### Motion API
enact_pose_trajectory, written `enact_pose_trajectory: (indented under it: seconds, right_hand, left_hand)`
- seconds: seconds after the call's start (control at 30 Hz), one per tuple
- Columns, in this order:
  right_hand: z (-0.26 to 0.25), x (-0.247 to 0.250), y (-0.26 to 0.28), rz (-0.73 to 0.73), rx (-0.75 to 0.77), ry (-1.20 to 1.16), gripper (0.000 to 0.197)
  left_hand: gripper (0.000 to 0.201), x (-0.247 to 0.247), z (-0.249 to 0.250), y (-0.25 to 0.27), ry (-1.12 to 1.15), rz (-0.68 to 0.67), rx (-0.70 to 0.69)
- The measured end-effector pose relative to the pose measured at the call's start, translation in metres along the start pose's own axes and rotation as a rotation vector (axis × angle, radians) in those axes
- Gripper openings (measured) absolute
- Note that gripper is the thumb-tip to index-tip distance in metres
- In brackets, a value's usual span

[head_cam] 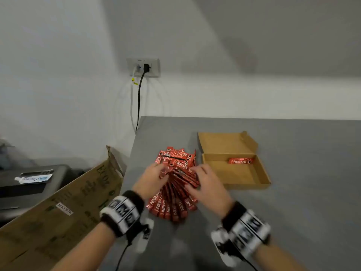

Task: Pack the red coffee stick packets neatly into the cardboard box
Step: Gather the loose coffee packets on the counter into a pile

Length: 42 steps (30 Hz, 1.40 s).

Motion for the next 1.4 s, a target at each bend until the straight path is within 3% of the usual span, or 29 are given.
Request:
enact_pose_trajectory:
  seconds: [0.13,0.2,0.33,0.57,0.77,0.93,1.0,1.07,1.17,1.27,1.4]
  right_hand:
    - [-0.015,-0.040,-0.047,-0.157,-0.054,0.218,0.059]
    - [-0.005,-0.054,-0.053,-0.210,-0.097,0.327,0.062]
    - [0.014,-0.068,-0.058,-0.201,-0.145,0.325,0.069]
    - [0.017,-0.076,-0.063,-0.189,-0.071,0.226,0.074]
    - [0.013,-0.050,-0.071,-0.098,-0.050,0.194,0.046]
    - [0.042,-0.006,-0.062,0.034,-0.177,-0.079,0.029]
    - [0.072,0.010,-0.054,0.114,-0.287,-0.203,0.026]
    - [0.103,0.017,-0.043,0.148,-0.413,-0.269,0.024]
    - [0.127,0.006,-0.033,0.078,-0.549,-0.190,0.023]
    - [0.129,-0.013,-0.031,-0.026,-0.615,-0.071,0.033]
    - [0.131,-0.027,-0.030,-0.092,-0.687,-0.081,0.042]
  left_hand:
    - [0.037,-0.044,0.004,-0.027,-0.267,-0.063,0.063]
    - [0.036,-0.047,-0.007,-0.033,-0.296,-0.024,0.092]
    - [0.034,-0.046,-0.017,-0.038,-0.147,0.006,0.063]
    - [0.029,-0.046,-0.021,-0.037,0.051,0.026,0.011]
    - [0.030,-0.028,0.004,-0.037,0.254,0.057,-0.074]
    - [0.047,-0.009,0.024,-0.037,0.325,0.178,-0.144]
    - [0.052,-0.011,0.028,-0.039,0.267,0.150,-0.164]
    - [0.043,-0.020,0.030,-0.039,0.217,0.096,-0.158]
    - [0.030,-0.040,0.033,-0.042,0.170,0.007,-0.169]
    - [0.026,-0.061,0.038,-0.045,0.092,-0.092,-0.168]
    - [0.025,-0.076,0.050,-0.047,0.050,-0.149,-0.170]
Point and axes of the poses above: each hand's wrist, its own y-axis away from the middle knuckle, its own x-axis out of the back of the hand, z = x × y, the point moved 8 cm from there along -y, towards the middle knuckle, and after that the axes turned 15 degrees about y, right-handed, at the moved point
